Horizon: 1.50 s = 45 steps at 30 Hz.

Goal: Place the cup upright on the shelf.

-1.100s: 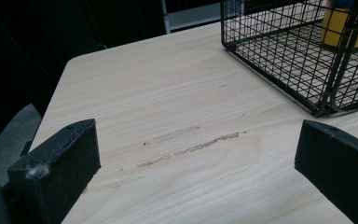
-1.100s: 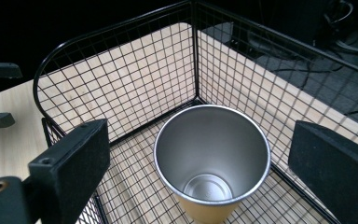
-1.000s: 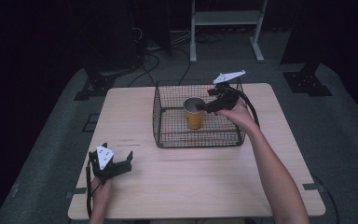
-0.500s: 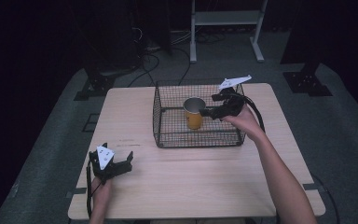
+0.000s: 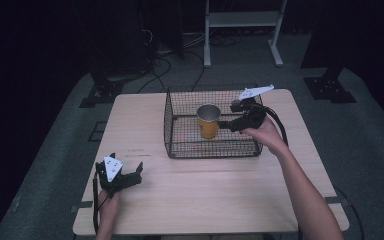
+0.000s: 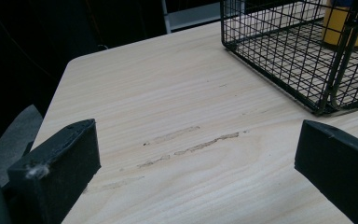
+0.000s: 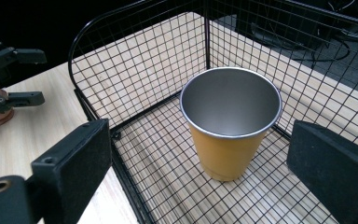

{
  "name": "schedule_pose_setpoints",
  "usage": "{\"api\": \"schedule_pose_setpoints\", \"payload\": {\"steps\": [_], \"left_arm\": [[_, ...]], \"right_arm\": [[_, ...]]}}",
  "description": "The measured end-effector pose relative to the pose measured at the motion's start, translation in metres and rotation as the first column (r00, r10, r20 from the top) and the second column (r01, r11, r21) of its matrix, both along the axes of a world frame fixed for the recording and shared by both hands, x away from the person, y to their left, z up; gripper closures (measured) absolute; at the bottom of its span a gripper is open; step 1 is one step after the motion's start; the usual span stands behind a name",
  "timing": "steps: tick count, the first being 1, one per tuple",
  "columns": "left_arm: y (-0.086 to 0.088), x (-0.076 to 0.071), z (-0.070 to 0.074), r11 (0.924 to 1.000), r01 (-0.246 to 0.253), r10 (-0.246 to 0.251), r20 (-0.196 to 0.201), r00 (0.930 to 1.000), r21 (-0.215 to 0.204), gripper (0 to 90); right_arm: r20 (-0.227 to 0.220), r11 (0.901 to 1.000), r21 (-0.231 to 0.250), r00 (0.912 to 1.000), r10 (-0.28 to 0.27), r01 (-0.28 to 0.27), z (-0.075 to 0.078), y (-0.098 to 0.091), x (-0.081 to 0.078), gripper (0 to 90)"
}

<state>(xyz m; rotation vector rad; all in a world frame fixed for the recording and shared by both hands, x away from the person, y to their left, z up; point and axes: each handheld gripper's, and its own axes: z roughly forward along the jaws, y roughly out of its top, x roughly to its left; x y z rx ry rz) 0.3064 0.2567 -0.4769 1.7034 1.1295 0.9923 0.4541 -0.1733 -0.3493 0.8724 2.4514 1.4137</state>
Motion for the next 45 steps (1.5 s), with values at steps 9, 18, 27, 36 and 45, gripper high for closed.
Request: {"api": "schedule_pose_setpoints", "payload": {"steps": [9, 18, 27, 36, 45], "left_arm": [[0.0, 0.0, 0.0, 1.0, -0.001, 0.001, 0.0, 1.0, 0.003, 0.0], [0.0, 0.0, 0.0, 1.0, 0.0, 0.0, 0.0, 1.0, 0.005, 0.0], [0.0, 0.0, 0.0, 1.0, -0.002, 0.002, 0.0, 1.0, 0.002, 0.0], [-0.001, 0.0, 0.0, 1.0, -0.001, 0.001, 0.0, 1.0, 0.005, 0.0], [0.0, 0.0, 0.0, 1.0, -0.002, 0.002, -0.002, 1.0, 0.007, 0.0]], "right_arm": [[0.022, 0.9997, 0.023, 0.9997, 0.012, -0.013, 0.005, -0.001, -0.012, 5.8], [0.019, 0.9995, 0.024, 0.9996, 0.019, -0.019, 0.004, -0.005, -0.02, 5.8], [0.025, 0.999, 0.037, 0.9994, 0.022, -0.023, 0.002, -0.011, -0.032, 5.8], [0.027, 0.9976, 0.063, 0.9992, 0.028, -0.029, 0.0, -0.019, -0.046, 5.8], [0.027, 0.9983, 0.049, 0.9992, 0.03, -0.031, -0.007, -0.021, -0.054, 5.8]]}}
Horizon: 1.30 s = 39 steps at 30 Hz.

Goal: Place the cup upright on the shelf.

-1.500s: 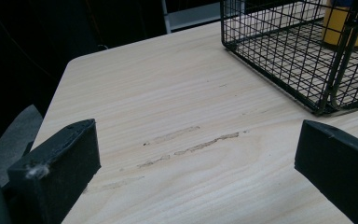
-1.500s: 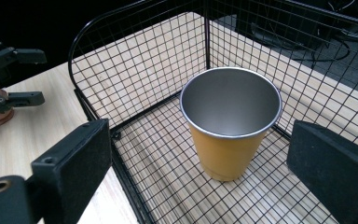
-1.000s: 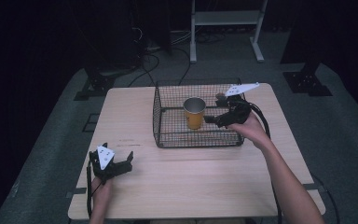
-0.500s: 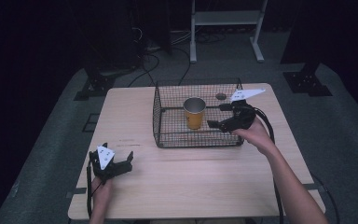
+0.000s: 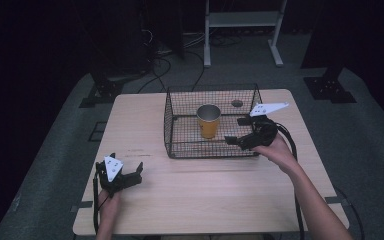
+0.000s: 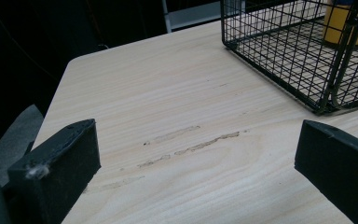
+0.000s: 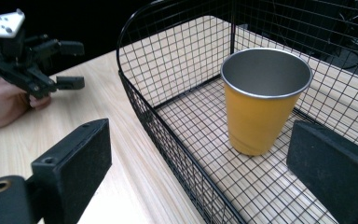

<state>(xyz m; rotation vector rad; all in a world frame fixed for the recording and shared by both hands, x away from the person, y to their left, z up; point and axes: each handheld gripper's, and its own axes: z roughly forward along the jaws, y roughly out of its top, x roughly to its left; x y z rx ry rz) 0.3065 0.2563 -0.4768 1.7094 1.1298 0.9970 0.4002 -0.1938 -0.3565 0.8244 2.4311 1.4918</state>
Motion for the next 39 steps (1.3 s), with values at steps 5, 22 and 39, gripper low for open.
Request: {"api": "schedule_pose_setpoints", "payload": {"steps": [5, 22, 39], "left_arm": [[0.0, 0.0, 0.0, 1.0, -0.001, 0.001, -0.001, 1.0, -0.002, 0.0], [0.0, 0.0, 0.0, 1.0, -0.001, 0.001, 0.001, 1.0, -0.001, 0.0], [-0.001, 0.0, 0.0, 1.0, -0.004, 0.004, 0.003, 1.0, 0.0, 0.0]], "right_arm": [[0.0, 1.0, 0.005, 1.0, 0.002, -0.002, -0.002, -0.001, -0.003, 5.8], [-0.004, 0.9995, 0.03, 1.0, 0.008, -0.008, -0.015, -0.017, -0.03, 5.8], [0.0, 0.9984, 0.033, 0.9989, -0.046, 0.046, -0.019, -0.039, -0.035, 5.8]]}}
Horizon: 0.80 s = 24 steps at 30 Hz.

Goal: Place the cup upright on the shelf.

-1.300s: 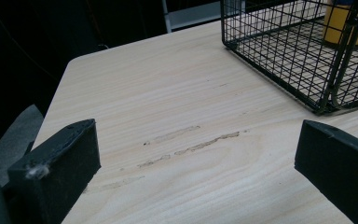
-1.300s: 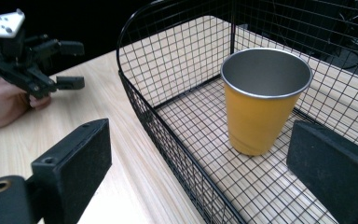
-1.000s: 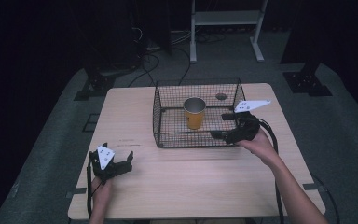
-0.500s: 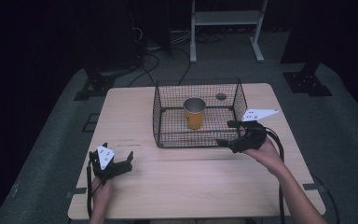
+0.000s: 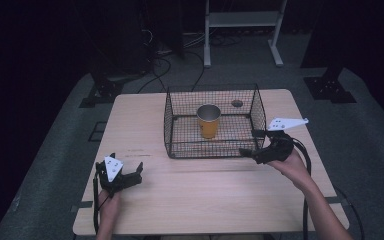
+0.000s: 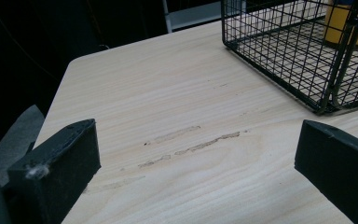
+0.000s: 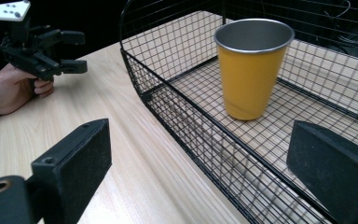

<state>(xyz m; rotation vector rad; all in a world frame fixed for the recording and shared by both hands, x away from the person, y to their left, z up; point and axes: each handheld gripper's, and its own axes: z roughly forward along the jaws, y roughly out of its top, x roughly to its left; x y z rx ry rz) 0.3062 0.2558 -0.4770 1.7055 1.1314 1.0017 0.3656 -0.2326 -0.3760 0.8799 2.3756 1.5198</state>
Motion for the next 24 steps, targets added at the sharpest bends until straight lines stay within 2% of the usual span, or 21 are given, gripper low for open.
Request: {"api": "schedule_pose_setpoints", "payload": {"steps": [6, 12, 15, 24], "left_arm": [[0.0, 0.0, 0.0, 1.0, 0.0, 0.0, 0.001, 1.0, 0.001, 0.0], [0.0, 0.0, 0.0, 1.0, 0.0, 0.0, 0.001, 1.0, 0.002, 0.0], [0.0, 0.0, 0.0, 1.0, 0.0, 0.0, 0.001, 1.0, 0.002, 0.0], [0.0, 0.0, 0.0, 1.0, -0.001, 0.001, 0.001, 1.0, 0.002, 0.0]], "right_arm": [[0.009, 0.9994, 0.009, 0.9994, -0.034, 0.034, 0.001, -0.013, -0.002, 5.8], [0.027, 0.9978, 0.025, 0.9977, -0.062, 0.062, 0.002, -0.027, -0.011, 5.8], [0.023, 0.9964, 0.028, 0.9964, -0.081, 0.081, -0.003, -0.036, -0.017, 5.8], [0.015, 0.9949, 0.025, 0.995, -0.099, 0.098, -0.011, -0.047, -0.03, 5.8]]}}
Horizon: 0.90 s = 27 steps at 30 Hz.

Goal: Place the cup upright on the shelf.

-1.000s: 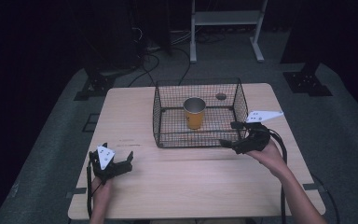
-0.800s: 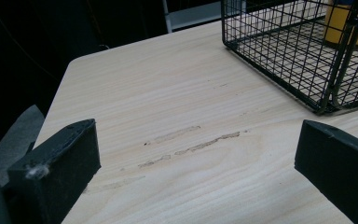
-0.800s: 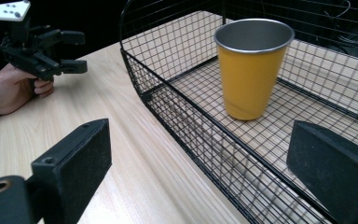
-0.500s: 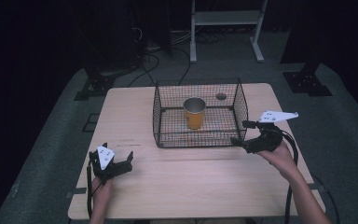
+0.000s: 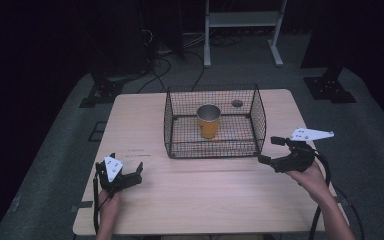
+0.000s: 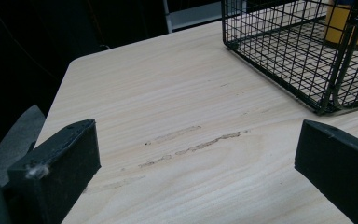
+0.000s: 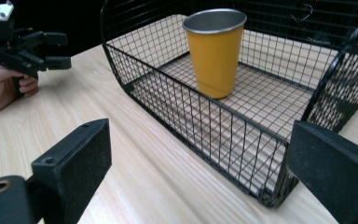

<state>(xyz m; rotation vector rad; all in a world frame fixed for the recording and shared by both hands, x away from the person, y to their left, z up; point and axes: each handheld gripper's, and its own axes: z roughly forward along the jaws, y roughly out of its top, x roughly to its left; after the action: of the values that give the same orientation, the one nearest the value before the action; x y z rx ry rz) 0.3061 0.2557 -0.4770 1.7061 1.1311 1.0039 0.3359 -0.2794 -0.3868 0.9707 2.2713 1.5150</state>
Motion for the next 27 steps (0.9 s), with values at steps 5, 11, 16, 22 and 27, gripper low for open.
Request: {"api": "schedule_pose_setpoints", "payload": {"steps": [5, 11, 16, 22, 27], "left_arm": [[0.0, 0.0, 0.0, 1.0, 0.0, 0.0, 0.0, 1.0, 0.001, 0.0], [0.0, 0.0, 0.0, 1.0, -0.001, 0.001, 0.0, 1.0, 0.0, 0.0], [0.0, 0.0, 0.0, 1.0, -0.001, 0.001, 0.0, 1.0, 0.0, 0.0], [0.0, 0.0, 0.0, 1.0, -0.001, 0.001, 0.0, 1.0, -0.001, 0.0], [0.0, 0.0, 0.0, 1.0, -0.003, 0.003, 0.0, 1.0, -0.001, 0.0]], "right_arm": [[-0.003, 0.9999, -0.003, 0.9999, -0.012, 0.012, -0.005, -0.004, -0.006, 5.8], [-0.01, 0.9995, -0.016, 0.9995, -0.029, 0.028, -0.011, -0.009, -0.012, 5.8], [-0.02, 0.9989, -0.033, 0.9992, -0.035, 0.035, -0.017, -0.011, -0.014, 5.8], [-0.021, 0.9986, -0.033, 0.9989, -0.043, 0.042, -0.024, -0.013, -0.019, 5.8], [-0.025, 0.9981, -0.026, 0.9981, -0.057, 0.056, -0.03, -0.017, -0.025, 5.8]]}}
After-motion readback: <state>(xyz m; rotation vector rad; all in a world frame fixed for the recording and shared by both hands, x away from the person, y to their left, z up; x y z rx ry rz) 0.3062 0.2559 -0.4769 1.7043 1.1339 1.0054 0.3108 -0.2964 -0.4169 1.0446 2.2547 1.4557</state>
